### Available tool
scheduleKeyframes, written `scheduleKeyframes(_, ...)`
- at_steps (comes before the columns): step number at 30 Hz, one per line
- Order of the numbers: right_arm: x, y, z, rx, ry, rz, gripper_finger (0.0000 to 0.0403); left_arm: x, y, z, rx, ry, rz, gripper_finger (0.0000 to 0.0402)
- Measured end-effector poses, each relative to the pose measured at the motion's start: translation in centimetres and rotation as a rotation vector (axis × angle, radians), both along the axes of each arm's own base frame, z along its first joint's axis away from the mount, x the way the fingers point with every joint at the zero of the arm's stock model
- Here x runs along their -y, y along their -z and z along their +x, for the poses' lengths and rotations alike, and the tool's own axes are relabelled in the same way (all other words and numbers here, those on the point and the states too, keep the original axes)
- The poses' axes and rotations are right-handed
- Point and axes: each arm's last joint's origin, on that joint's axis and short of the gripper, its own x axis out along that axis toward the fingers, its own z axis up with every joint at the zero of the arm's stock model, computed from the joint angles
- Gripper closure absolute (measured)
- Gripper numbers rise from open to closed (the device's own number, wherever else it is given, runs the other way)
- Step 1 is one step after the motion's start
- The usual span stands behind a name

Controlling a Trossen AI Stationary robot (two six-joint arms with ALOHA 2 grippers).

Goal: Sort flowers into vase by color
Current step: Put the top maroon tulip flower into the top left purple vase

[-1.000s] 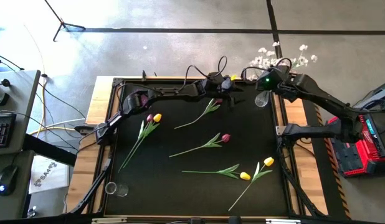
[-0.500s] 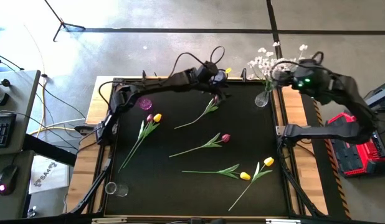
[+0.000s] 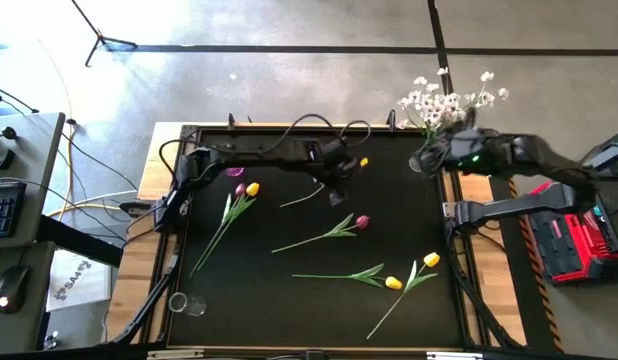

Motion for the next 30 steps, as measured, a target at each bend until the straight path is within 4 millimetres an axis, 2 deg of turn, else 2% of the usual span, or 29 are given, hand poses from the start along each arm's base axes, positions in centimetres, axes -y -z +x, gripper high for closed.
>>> scheduleKeyframes(3,-0.9,1.6,1.7,0.062,-0.056,0.019,0.0231,-1.2,0.7,-0.4,-0.024,-0.045,0.016,0.0154)
scheduleKeyframes(7,-2.0,3.5,3.6,0.138,-0.104,0.051,0.0231,-4.5,1.6,-1.0,-0.004,-0.115,0.018,0.0169)
scheduleKeyframes(11,-3.0,4.8,4.8,0.178,-0.117,0.094,0.0231,-7.5,3.1,-1.5,0.047,-0.187,-0.031,0.0183)
scheduleKeyframes(14,-3.5,5.3,5.2,0.175,-0.103,0.111,0.0231,-8.8,4.2,-1.5,0.047,-0.205,-0.034,0.0185)
scheduleKeyframes(21,-3.9,5.5,5.5,0.198,-0.057,0.126,0.0231,-8.6,7.6,-1.1,-0.038,-0.118,-0.061,0.0186)
scheduleKeyframes(26,-3.9,5.4,5.5,0.209,-0.048,0.127,0.0231,-7.7,7.6,-1.1,-0.086,-0.084,-0.016,0.0186)
scheduleKeyframes(30,-3.9,5.3,5.6,0.222,-0.038,0.132,0.0231,-7.4,8.0,-1.7,-0.174,-0.125,0.000,0.0196)
